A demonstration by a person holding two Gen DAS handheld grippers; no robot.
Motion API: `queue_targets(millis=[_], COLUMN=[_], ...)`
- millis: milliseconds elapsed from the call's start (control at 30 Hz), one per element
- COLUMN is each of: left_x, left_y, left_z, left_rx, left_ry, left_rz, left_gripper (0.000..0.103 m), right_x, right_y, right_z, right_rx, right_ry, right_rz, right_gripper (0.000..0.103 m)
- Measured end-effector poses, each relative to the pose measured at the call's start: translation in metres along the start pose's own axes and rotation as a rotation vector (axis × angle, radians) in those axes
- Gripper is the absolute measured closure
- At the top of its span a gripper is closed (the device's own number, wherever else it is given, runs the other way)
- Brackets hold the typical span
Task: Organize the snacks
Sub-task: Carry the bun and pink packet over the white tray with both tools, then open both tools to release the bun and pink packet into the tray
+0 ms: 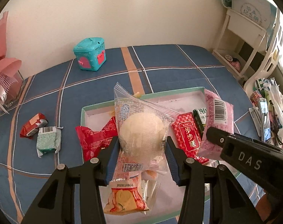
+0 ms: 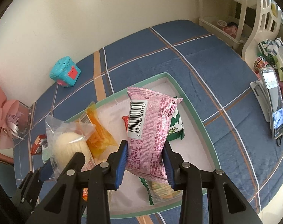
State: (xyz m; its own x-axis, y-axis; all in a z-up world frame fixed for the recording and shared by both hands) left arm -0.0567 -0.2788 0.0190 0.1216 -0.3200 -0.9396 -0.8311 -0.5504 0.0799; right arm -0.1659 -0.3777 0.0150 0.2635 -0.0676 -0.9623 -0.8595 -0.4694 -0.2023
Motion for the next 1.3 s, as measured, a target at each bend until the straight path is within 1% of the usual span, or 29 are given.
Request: queue_targets(millis=[200,400,467,533,600,733,933,1133,1300], left_x=[0.010,0.012,0.013,0.013,0.012,0.007,-0.003,-0.015,-0.027], left_y=[0.002,0.003,0.001,0.000,0.000,0.001,0.002,-0.020,-0.054], left_z=[0.001,0.001,0.001,0.000,0.000,0.000,0.000,0.001,0.003], left_rx=[0.014,0.018,0.016,0.010,0.007,0.011,0.020,-0.039,-0.143], left_ry=[-0.023,-0.029,-0.032,-0.038,-0.039,-0.033,-0.032,-0.032,-0.027], left_rz=[-0.008,-0.006,-0.002,0.000,0.004,0.008,0.009,-0.011,-0.037], left_gripper=[0.053,0.052,0.051,0.047,0.044,0.036,0.035,0.035,0.035], right_x=[0.017,0.021,0.022,0.022,0.021,0.017,0.006,-0.004,-0.002], right_y=[0.002,0.001,0.001,0.001,0.001,0.002,0.005,0.004,-0.004], right_z=[0.000,-0.001,-0.001,-0.001,-0.001,-0.001,-0.002,-0.003,0.000], right_rx=[0.007,0.002,0.002,0.007,0.010,0.019,0.033,0.028,0.005], right_ry=[-0.046,-0.054,-0.054,-0.056,-0.055,-0.050,-0.025,0.000,-0.007], right_rz=[0.003,0.010,0.014,0.016,0.021,0.019,0.018,0.020,0.032], right_gripper=[0.063,0.063,0.063,0.063,0.063,0.062,0.062,0.062,0.062])
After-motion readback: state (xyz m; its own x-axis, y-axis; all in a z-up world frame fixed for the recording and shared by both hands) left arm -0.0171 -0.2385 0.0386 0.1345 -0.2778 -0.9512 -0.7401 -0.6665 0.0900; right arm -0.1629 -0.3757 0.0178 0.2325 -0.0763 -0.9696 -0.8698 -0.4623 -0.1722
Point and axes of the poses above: each gripper's, at about its wrist camera, not at the fingertips, and x roughly the way its jaws point, y to its right, z to its underside, the point moved 4 cm from there along x, roughly the way its jaws point, and after that the axes turned 12 degrees about -y, right-handed, at the moved point
